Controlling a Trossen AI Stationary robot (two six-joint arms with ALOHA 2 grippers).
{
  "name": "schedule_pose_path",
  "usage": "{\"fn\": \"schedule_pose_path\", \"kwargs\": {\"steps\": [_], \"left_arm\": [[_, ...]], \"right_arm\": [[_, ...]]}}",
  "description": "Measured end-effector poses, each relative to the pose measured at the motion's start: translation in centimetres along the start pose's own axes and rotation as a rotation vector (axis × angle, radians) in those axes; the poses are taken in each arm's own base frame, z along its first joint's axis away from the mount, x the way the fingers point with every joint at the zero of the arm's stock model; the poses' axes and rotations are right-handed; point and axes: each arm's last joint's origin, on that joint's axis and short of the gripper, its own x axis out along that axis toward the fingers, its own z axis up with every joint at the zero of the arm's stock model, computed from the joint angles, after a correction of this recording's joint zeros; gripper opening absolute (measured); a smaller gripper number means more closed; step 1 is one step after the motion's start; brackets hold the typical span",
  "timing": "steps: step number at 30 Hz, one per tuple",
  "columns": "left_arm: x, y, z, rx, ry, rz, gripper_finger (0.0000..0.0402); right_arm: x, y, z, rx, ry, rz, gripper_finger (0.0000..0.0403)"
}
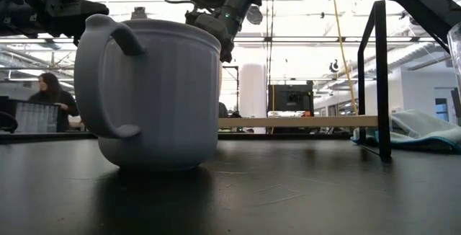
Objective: Stack small to large cups/mugs on shelf
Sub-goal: Put the yellow mug on the shelf
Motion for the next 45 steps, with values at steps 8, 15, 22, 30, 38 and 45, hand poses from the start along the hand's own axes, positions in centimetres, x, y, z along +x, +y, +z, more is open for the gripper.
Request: {"fn": "schedule_pose_path", "kwargs": {"steps": [8, 15, 22, 30, 38, 45], "left_arm": [[0.0, 0.0, -0.1, -0.005, 0.006, 0.001, 0.0033], [0.0, 0.0, -0.1, -0.017, 0.006, 0.0, 0.0033], [0.0, 0.0, 0.0, -0.017, 0.005, 0.0, 0.0033], [0.0, 0.0, 0.0, -0.017, 0.005, 0.0, 0.0033], [0.0, 0.0, -0.1, -0.018, 0.005, 0.0, 0.0033], [0.0, 0.0, -0.1, -0.018, 0.006, 0.0, 0.0033]], "right_arm": [[0.1, 0.0, 0.0, 0.016, 0.001, -0.006, 0.0007], [1.3, -0.1, -0.7, 0.03, 0.012, -0.005, 0.0007], [1.5, -0.2, -0.6, 0.025, -0.013, -0.008, 0.0007], [1.7, -0.2, -0.6, 0.021, -0.018, -0.009, 0.0026], [1.9, -0.1, -0.6, 0.021, -0.017, -0.004, 0.0036], [1.7, 0.8, -0.5, 0.004, -0.021, 0.006, 0.0061]]}}
